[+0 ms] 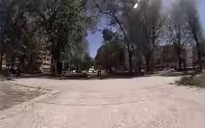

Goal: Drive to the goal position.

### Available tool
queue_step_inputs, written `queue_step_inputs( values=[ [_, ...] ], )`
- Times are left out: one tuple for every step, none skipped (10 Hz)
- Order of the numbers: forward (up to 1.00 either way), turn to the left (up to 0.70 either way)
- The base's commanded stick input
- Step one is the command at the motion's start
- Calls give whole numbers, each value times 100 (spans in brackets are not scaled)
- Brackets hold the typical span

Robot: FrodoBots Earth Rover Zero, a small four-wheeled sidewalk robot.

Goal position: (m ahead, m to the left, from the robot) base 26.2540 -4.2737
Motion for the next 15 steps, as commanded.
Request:
queue_step_inputs(
  values=[
    [70, 1],
    [70, 1],
    [70, 1],
    [70, 1],
    [70, 1],
    [70, 1],
    [70, 1],
    [70, 1],
    [70, 1],
    [70, 1],
    [70, 1],
    [70, 1],
    [70, 1],
    [70, 1],
    [70, 1]
  ],
)
